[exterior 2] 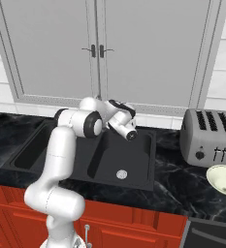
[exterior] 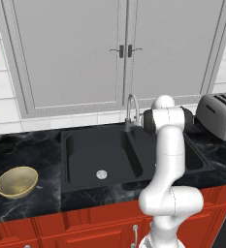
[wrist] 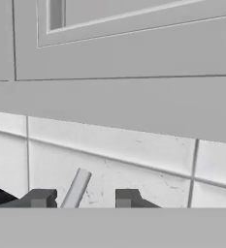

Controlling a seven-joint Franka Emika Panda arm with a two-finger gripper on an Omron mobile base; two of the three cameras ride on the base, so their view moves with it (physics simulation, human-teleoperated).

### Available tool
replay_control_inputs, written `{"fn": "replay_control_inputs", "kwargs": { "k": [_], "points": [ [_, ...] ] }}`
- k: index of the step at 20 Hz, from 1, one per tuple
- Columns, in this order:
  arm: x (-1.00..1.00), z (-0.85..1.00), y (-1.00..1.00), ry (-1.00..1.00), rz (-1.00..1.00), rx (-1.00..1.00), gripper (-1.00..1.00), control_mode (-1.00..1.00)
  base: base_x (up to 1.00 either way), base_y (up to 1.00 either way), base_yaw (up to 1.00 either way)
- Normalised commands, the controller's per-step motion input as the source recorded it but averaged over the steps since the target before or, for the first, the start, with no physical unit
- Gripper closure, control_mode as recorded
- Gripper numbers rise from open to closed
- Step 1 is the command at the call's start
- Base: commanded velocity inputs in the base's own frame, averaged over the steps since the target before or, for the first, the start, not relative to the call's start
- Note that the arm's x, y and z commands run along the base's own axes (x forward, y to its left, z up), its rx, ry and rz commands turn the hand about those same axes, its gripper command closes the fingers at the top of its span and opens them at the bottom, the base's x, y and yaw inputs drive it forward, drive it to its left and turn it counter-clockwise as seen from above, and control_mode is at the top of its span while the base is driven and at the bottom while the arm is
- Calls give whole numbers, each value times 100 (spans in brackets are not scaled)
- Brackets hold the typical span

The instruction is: Rinse each bowl for a few seconds and place them down in the sink or on the counter.

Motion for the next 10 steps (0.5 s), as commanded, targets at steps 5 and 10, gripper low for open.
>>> {"fn": "replay_control_inputs", "kwargs": {
  "k": [5, 10],
  "points": [
    [0, -3, -71, 5, -3, 11, 100, -100, 0, 0, 0],
    [3, -11, -73, 8, -5, 13, 100, -100, 0, 0, 0]
  ]
}}
